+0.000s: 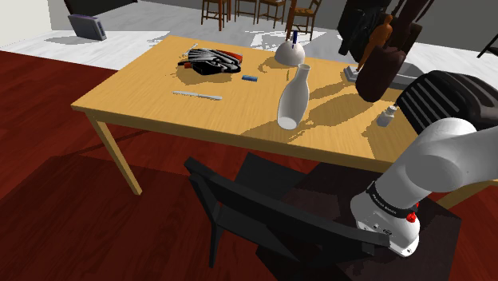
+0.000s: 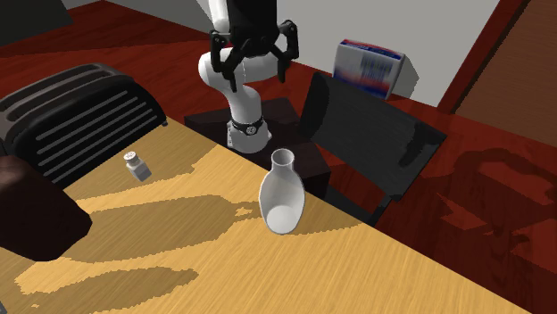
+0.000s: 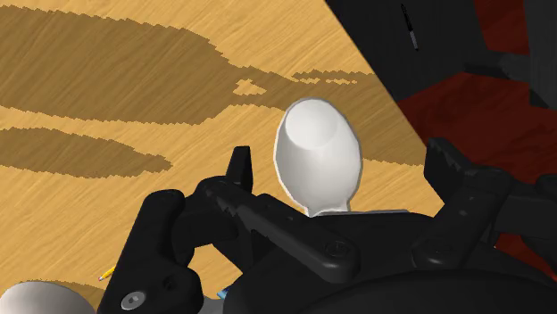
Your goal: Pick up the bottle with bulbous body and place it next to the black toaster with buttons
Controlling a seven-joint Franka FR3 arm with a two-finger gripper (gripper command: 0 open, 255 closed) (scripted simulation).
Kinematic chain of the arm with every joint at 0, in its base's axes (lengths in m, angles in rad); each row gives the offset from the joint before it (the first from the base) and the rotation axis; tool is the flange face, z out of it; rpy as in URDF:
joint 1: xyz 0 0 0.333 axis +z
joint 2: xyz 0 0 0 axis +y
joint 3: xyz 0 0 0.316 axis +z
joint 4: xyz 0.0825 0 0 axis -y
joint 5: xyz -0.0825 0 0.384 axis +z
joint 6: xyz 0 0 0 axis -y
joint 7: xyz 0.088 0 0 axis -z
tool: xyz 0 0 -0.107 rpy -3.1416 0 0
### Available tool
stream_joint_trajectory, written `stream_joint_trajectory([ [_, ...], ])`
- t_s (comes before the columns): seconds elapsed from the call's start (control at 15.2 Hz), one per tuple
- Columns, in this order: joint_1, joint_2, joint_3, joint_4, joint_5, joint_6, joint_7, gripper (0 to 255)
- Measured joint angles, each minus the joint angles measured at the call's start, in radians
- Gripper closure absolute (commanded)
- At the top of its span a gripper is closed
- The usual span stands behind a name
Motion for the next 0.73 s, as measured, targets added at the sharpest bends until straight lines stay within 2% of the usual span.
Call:
stream_joint_trajectory([
  [0.2,0.003,0.052,0.0,0.016,0.0,0.022,-0.004,0],
  [0.73,0.022,0.376,0.008,0.152,0.004,0.114,-0.018,0],
])
